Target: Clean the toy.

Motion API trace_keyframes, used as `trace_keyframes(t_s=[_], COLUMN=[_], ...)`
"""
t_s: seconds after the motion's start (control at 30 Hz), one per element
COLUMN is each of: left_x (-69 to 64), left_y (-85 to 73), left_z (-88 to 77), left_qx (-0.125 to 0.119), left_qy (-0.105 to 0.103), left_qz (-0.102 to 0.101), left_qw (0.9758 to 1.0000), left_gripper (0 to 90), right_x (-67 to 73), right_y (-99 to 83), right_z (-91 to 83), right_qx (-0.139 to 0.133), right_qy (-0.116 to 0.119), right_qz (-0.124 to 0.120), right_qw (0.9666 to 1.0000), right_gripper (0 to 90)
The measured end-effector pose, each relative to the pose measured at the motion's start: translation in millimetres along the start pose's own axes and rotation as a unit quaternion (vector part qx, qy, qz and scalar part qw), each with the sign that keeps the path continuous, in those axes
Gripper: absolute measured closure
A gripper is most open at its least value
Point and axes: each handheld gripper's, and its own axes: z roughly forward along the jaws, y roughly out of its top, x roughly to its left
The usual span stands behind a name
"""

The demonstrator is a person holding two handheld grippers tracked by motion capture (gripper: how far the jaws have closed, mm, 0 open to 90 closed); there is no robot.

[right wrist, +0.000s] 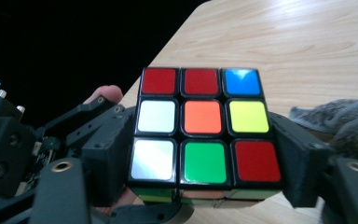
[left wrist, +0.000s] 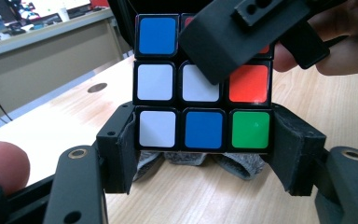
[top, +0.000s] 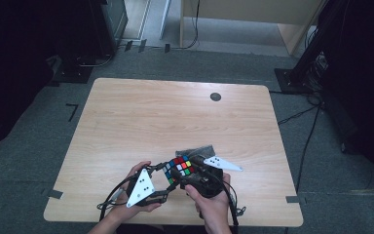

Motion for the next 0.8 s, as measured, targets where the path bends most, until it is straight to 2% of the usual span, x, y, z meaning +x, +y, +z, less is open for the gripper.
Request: trace_keyframes(t_s=[0.1,0.17,0.3,0.33,0.4,0.47,0.53,0.6,0.67,0.73,0.8], left_x=[8.2,13.9,28.9,33.1,41.3,50.3,58.6,64.5,69.2,71.4,71.7], left_y=[-0.5,-1.0,-3.6,-3.7,-3.4,-2.6,-1.0,1.4,5.2,10.0,15.2], left_z=[-2.9,-4.2,-8.8,-10.4,-14.2,-18.3,-21.5,-24.5,-26.5,-27.9,-28.1], left_qx=[-0.001,0.002,0.005,0.006,0.004,0.005,0.011,0.016,0.023,0.029,0.041], left_qy=[0.003,0.002,0.005,0.004,0.008,0.005,-0.004,-0.009,-0.019,-0.025,-0.031], left_qz=[-0.015,-0.029,-0.063,-0.072,-0.09,-0.11,-0.131,-0.144,-0.163,-0.171,-0.172], left_qw=[0.9999,0.9996,0.998,0.9973,0.9959,0.9939,0.9914,0.9893,0.9862,0.9845,0.9837], left_gripper=[34.6,34.6,34.6,34.6,34.6,34.6,34.6,34.6,34.6,34.6,34.6], right_x=[-4.8,-6.6,-7.8,-8.3,-9.0,-9.1,-8.8,-8.0,-7.0,-5.7,-4.8], right_y=[3.5,6.1,9.1,9.6,9.4,7.2,4.3,0.4,-4.3,-9.8,-14.8], right_z=[-4.2,-7.3,-12.9,-14.1,-15.3,-15.0,-12.9,-9.1,-4.3,1.0,5.6], right_qx=[-0.01,-0.021,-0.057,-0.065,-0.079,-0.088,-0.097,-0.106,-0.11,-0.109,-0.11], right_qy=[0.015,0.023,0.029,0.03,0.022,0.008,-0.001,-0.007,-0.018,-0.022,-0.024], right_qz=[0.011,0.003,-0.039,-0.054,-0.103,-0.159,-0.21,-0.259,-0.308,-0.347,-0.377], right_qw=[0.9998,0.9995,0.9972,0.996,0.9914,0.9832,0.9729,0.9599,0.9448,0.9312,0.9192], right_gripper=[26.7,26.6,26.7,27.5,27.9,28.7,28.5,28.5,28.1,26.9,25.3])
